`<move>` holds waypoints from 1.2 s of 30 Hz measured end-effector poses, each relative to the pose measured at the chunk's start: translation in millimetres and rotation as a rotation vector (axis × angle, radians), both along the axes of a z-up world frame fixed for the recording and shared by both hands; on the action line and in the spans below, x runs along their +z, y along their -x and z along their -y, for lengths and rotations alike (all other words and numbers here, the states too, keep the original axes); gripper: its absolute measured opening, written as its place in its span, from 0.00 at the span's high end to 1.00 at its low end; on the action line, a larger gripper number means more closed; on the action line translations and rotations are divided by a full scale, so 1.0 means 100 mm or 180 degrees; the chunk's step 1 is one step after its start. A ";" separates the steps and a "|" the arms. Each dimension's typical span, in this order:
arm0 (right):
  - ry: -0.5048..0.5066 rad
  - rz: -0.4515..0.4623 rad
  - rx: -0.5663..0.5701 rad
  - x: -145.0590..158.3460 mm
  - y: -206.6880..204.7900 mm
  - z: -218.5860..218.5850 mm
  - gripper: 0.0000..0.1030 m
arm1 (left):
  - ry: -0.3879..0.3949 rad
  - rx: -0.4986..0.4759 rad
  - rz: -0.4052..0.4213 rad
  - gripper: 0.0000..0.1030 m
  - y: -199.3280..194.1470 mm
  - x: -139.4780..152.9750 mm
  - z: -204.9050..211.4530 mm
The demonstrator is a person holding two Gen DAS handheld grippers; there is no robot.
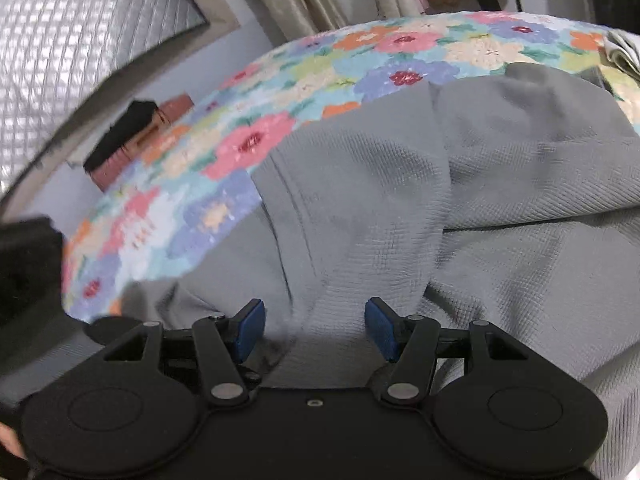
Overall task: Fold clothes
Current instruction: 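Grasp another part of the shirt with the right gripper while the left gripper holds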
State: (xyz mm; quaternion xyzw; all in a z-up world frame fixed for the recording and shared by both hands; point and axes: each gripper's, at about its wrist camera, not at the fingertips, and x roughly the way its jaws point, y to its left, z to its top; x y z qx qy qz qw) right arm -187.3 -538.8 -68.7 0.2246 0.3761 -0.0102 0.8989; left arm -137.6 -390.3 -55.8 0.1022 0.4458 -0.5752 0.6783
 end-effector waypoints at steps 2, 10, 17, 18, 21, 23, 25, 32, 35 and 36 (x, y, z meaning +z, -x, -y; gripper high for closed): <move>0.0021 -0.0024 0.0050 -0.06 -0.05 0.02 0.44 | -0.0067 -0.0042 0.0149 0.90 0.03 0.00 -0.01; 0.0658 -0.0017 -0.0593 0.18 0.21 0.18 0.92 | 0.0143 0.0053 -0.0105 0.78 -0.16 0.25 -0.15; 0.0553 -0.0371 -0.1127 0.16 0.62 0.58 0.95 | 0.0347 0.0130 -0.0007 0.59 -0.23 0.42 -0.32; 0.0557 -0.0359 -0.1128 0.17 0.62 0.58 0.95 | 0.0346 0.0180 -0.0041 0.59 -0.29 0.41 -0.31; 0.0611 -0.0314 -0.1097 0.20 0.59 0.54 0.95 | 0.0377 0.0342 -0.0204 0.59 -0.45 0.39 -0.32; 0.0697 -0.0346 -0.1056 0.20 0.56 0.50 0.95 | 0.0409 0.0432 -0.0315 0.59 -0.55 0.36 -0.29; 0.0669 -0.0368 -0.1070 0.20 0.57 0.51 0.92 | 0.0441 0.0516 -0.0472 0.59 -0.64 0.33 -0.26; 0.0309 -0.0144 -0.1203 0.26 0.68 0.61 0.82 | 0.0429 0.0599 -0.0756 0.51 -0.83 0.40 0.16; 0.0164 -0.0100 -0.1066 0.25 0.74 0.52 0.77 | 0.0277 0.0665 -0.0801 0.50 -0.87 0.39 0.39; 0.0125 -0.0095 -0.0975 0.25 0.74 0.47 0.69 | 0.0228 0.0694 -0.0876 0.50 -0.90 0.35 0.46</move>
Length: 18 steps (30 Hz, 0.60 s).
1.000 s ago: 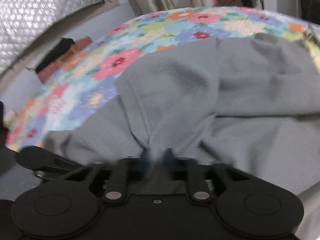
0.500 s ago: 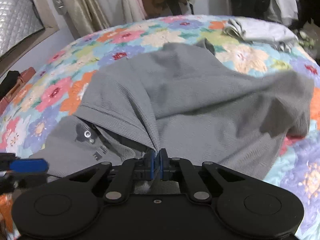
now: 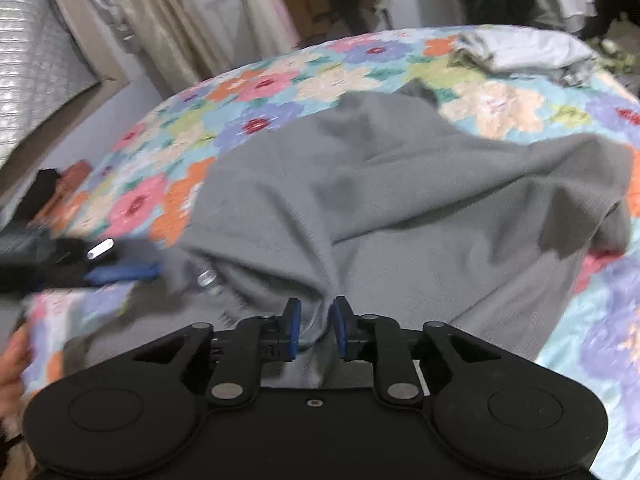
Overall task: Fold clothes
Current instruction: 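Grasp another part of the shirt with the right gripper while the left gripper holds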
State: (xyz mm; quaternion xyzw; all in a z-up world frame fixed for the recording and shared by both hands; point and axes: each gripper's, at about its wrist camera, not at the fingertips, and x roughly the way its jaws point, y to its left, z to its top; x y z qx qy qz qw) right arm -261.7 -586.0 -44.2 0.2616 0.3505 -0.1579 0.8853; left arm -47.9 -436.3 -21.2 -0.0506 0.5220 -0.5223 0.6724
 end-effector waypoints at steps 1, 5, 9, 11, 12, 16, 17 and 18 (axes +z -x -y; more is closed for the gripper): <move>-0.0021 -0.0003 0.0073 0.00 -0.01 -0.05 0.61 | -0.0039 0.0023 -0.0113 0.50 -0.03 -0.06 0.07; -0.0035 -0.0076 0.0210 -0.07 -0.12 -0.18 0.48 | -0.0201 0.0158 -0.0432 0.49 -0.11 -0.29 0.28; 0.0037 -0.0186 0.0338 -0.19 -0.31 -0.24 0.41 | -0.0239 0.0176 -0.0203 0.63 -0.05 -0.32 0.46; 0.0329 -0.0322 0.0352 -0.25 -0.44 -0.27 0.41 | -0.0222 0.0121 0.0028 0.93 0.01 -0.26 0.55; 0.0509 -0.0361 0.0314 -0.26 -0.50 -0.28 0.41 | -0.0213 0.0081 0.0156 0.92 0.05 -0.21 0.59; 0.1011 -0.0198 0.0157 -0.18 -0.58 -0.22 0.93 | -0.0106 -0.0004 0.0461 0.93 0.12 0.03 0.62; 0.1027 -0.0076 0.0095 -0.12 -0.55 -0.16 0.93 | -0.0064 -0.0012 0.0470 0.92 0.12 0.10 0.59; 0.0995 0.0078 0.0027 -0.01 -0.47 -0.11 0.94 | -0.0014 -0.0027 0.0449 0.90 0.11 0.16 0.57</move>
